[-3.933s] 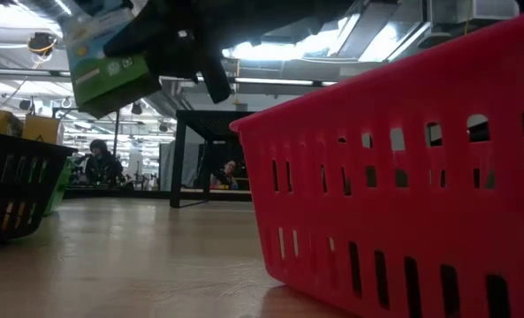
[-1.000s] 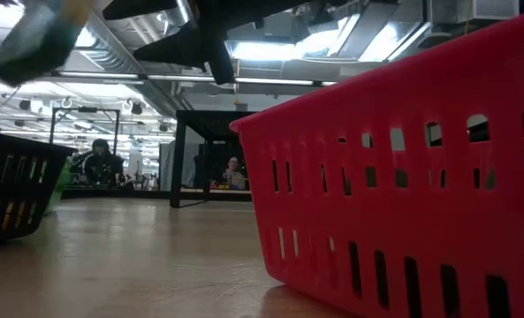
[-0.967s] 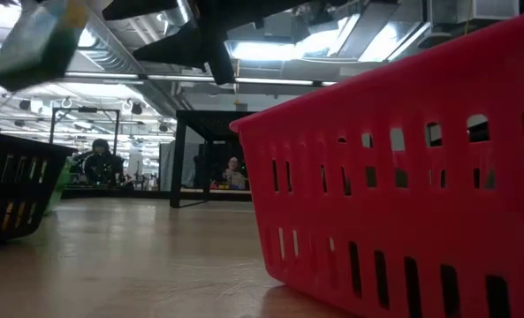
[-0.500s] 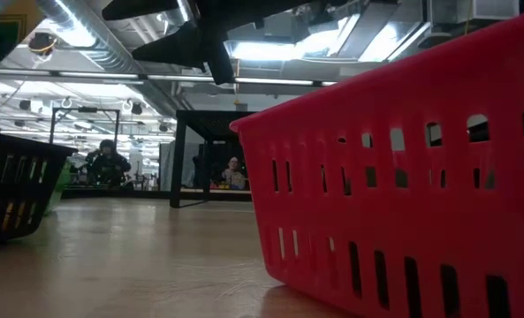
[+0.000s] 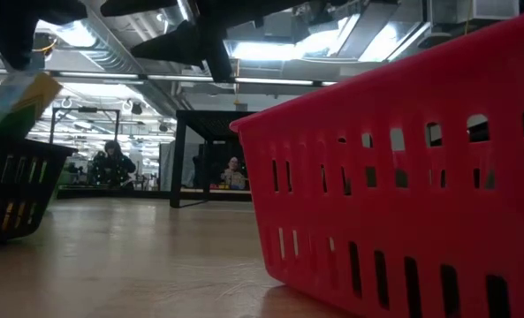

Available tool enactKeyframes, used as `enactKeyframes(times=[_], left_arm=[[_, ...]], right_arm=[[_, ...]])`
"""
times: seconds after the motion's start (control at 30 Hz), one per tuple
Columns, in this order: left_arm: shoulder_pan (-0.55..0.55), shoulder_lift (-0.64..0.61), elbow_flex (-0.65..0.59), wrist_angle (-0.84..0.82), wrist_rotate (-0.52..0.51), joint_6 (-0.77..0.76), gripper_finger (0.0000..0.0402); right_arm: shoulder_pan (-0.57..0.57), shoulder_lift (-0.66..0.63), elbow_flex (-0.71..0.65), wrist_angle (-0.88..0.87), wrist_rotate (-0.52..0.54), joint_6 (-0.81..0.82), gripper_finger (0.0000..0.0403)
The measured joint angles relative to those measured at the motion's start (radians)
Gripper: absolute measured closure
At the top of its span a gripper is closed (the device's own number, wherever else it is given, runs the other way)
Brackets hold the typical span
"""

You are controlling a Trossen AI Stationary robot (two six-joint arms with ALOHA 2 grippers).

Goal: Pick & Place Office Desk Supplies
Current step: Put the yellow crayon box into the green bin

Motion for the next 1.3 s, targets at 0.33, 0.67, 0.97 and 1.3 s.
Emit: enactKeyframes(times=[0.33,0.67,0.97,1.3], left_arm=[[0.000,-0.002,-0.005,0.022,-0.080,0.071,0.0400],[0.000,-0.045,-0.020,0.024,-0.136,0.058,0.0400],[-0.002,-0.050,-0.130,0.137,-0.068,0.035,0.0400],[-0.016,-0.053,-0.130,0.252,-0.066,0.077,0.0400]], right_arm=[[0.000,0.000,0.000,0.015,0.000,0.003,0.0143],[-0.002,0.000,0.000,0.013,0.000,0.003,0.0143],[-0.002,0.000,0.000,0.009,-0.003,0.003,0.0143],[-0.004,0.000,0.000,0.002,-0.003,0.003,0.0142]])
